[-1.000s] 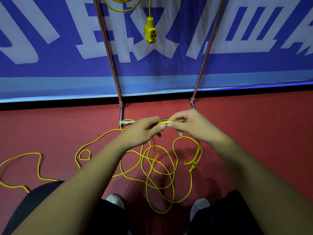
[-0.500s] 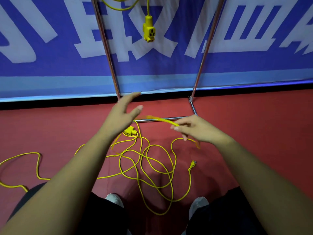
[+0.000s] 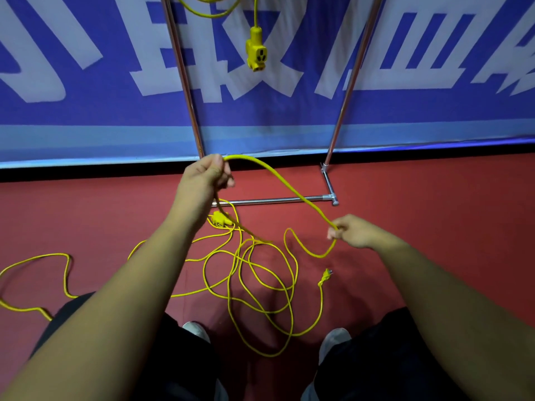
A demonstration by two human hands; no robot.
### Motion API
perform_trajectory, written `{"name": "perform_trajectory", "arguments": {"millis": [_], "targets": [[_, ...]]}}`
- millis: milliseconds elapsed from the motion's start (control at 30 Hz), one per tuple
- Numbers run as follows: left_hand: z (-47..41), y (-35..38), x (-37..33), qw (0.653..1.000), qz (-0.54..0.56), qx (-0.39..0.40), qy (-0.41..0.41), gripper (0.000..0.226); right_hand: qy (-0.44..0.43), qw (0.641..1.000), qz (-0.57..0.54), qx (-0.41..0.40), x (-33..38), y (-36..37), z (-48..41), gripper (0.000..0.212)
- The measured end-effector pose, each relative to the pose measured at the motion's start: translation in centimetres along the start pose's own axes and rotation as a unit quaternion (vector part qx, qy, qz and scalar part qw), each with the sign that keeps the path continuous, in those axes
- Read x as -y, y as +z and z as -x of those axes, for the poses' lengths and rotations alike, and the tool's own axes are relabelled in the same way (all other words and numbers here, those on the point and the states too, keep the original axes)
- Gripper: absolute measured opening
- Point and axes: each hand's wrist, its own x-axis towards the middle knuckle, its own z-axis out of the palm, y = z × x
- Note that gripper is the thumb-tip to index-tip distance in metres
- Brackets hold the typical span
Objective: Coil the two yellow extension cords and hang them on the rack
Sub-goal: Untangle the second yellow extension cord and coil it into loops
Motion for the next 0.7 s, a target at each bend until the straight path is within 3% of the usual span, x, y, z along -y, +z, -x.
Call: {"name": "perform_trajectory", "arguments": {"millis": [67,133,200,300,367,467,567,633,700], "targets": [[-0.4,-0.9,0.9,0.976,-0.212,-0.048,0.027,0.015,-0.033,0.994,-0.092,-0.051,1.4,-0.6,0.6,0.016],[-0.2,-1.0,1.0,0.933,-0.338,-0.057,0.107,0.036,-0.100,0.981,-0.143,-0.082,4.7,-1.4,1.7,0.013],[0.9,0.5,0.2,0.936,-0.315,0.039,0.151,0.046,-0.182,0.974,-0.114,-0.076,8.7,-2.1,3.0,0.015],[2.4,3.3,-0.9,0.925,-0.294,0.218,0.099,0.041,-0.256,0.962,-0.065,-0.071,13.0,-3.1,4.6,0.011],[3.0,3.8,-1.5,0.921,-0.281,0.257,0.083,0.027,-0.266,0.956,-0.092,-0.078,14.1,-3.7,5.1,0.010],[3.1,3.5,-3.1,0.967,-0.135,0.201,0.076,0.025,-0.258,0.959,-0.098,-0.061,12.3,-3.6,4.8,0.012],[2.9,2.5,-4.9,0.993,0.032,0.098,0.062,0.025,-0.186,0.982,-0.040,-0.007,7.5,-1.9,3.7,0.017],[2.6,1.5,-5.5,0.995,0.079,0.048,0.044,0.026,-0.118,0.992,-0.012,0.038,4.5,-0.5,3.5,0.026],[2.5,0.7,-5.7,0.998,0.043,0.014,0.039,0.027,-0.079,0.996,-0.022,0.043,2.9,0.4,3.9,0.022]]}}
